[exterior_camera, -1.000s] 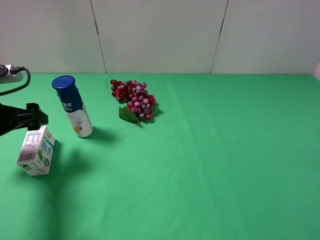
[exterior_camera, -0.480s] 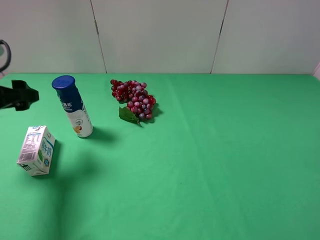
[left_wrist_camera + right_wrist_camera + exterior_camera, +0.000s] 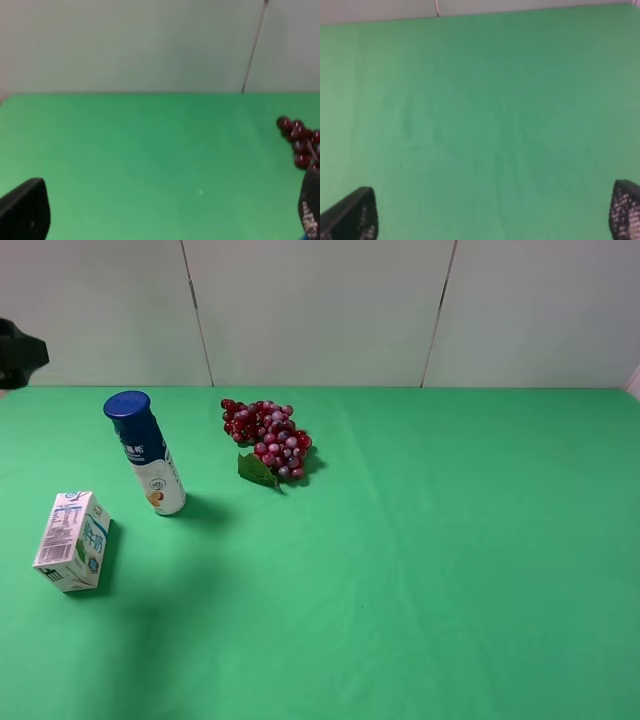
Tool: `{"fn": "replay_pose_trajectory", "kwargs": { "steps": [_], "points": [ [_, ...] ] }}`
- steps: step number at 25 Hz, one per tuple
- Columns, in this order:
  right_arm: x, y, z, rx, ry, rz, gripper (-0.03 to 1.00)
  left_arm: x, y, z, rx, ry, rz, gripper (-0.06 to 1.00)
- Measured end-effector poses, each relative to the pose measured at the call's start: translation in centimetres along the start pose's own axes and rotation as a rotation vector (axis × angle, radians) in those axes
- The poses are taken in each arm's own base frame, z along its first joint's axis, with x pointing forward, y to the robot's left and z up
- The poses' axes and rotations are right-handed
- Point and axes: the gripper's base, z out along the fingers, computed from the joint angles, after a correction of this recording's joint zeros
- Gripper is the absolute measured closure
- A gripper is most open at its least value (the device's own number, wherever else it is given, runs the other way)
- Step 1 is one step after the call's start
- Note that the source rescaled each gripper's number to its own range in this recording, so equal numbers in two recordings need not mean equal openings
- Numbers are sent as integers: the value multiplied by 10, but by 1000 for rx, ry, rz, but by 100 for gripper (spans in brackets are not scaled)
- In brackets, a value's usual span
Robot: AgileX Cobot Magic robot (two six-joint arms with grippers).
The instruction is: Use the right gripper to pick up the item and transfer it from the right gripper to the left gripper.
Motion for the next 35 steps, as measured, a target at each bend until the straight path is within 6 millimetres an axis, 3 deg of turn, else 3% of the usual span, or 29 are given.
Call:
{"fn": "replay_pose_trajectory", "kwargs": {
  "steps": [7,35],
  "points": [
    [0,0,0,0,0,0,-3,-16,0,-2,0,-48,12,-4],
    [0,0,0,-1,-1,1,-3,-17,-4,-2,38,-54,16,-4]
  ]
}}
